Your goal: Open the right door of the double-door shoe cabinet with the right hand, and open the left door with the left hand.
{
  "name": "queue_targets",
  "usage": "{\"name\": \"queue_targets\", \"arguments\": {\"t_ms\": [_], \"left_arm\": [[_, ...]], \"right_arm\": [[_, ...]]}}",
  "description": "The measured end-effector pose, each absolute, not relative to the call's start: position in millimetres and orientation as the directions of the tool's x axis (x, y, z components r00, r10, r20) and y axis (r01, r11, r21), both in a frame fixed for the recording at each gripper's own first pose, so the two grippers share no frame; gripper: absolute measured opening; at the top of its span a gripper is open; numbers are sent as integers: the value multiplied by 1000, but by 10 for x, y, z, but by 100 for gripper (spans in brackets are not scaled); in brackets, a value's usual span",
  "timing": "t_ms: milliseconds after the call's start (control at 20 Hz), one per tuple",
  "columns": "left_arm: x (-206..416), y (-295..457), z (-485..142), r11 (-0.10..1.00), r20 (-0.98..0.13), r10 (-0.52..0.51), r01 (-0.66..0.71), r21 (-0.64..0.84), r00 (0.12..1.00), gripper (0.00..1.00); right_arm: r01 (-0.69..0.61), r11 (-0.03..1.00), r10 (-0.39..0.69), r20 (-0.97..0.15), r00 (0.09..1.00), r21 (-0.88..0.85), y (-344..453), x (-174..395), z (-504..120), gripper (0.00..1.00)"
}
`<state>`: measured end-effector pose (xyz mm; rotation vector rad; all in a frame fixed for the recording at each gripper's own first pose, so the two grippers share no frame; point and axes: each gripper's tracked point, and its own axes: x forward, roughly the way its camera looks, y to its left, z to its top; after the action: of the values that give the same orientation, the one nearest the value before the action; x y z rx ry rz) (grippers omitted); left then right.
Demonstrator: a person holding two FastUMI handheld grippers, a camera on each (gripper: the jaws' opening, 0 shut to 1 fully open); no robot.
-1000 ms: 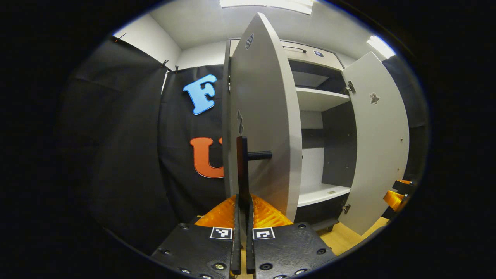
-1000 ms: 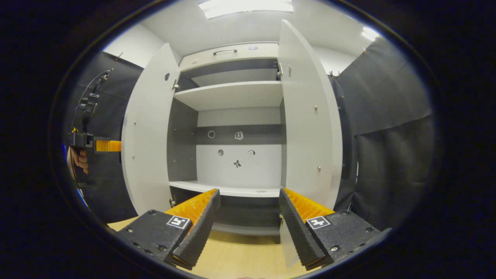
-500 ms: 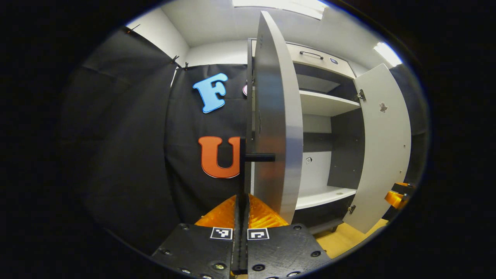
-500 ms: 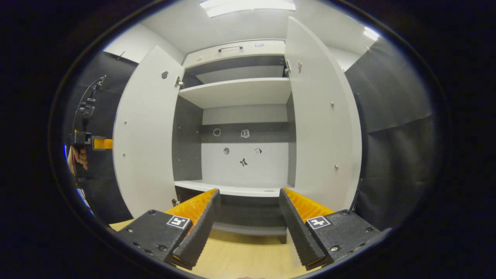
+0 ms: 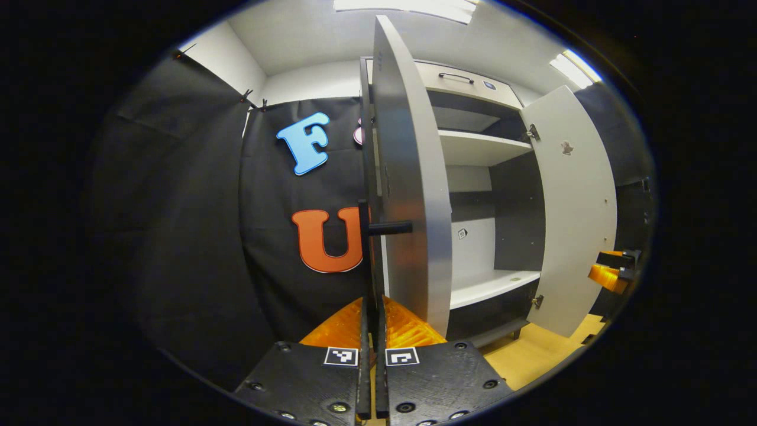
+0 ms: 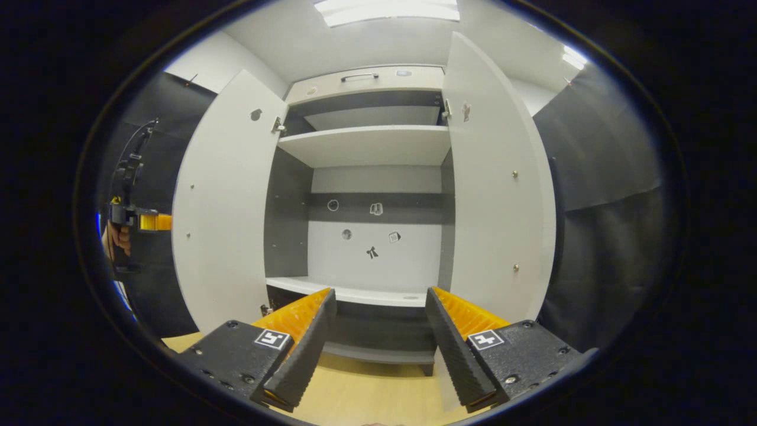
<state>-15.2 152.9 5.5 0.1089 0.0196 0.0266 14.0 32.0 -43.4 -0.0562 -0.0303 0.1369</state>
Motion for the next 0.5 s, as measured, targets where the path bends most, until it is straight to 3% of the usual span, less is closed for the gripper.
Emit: {"name": "queue_targets", "arguments": {"t_ms": [250, 500], "left_arm": [[-592, 1603, -50, 983, -26, 108, -103, 150, 994, 0], [-898, 854, -109, 1000, 1, -25, 25, -11, 1000, 1]], "right_arm": [[-145, 988, 145, 9, 989, -53, 367, 186, -510, 94], [-139, 990, 140, 7, 990, -16, 352, 192, -557, 94]]}}
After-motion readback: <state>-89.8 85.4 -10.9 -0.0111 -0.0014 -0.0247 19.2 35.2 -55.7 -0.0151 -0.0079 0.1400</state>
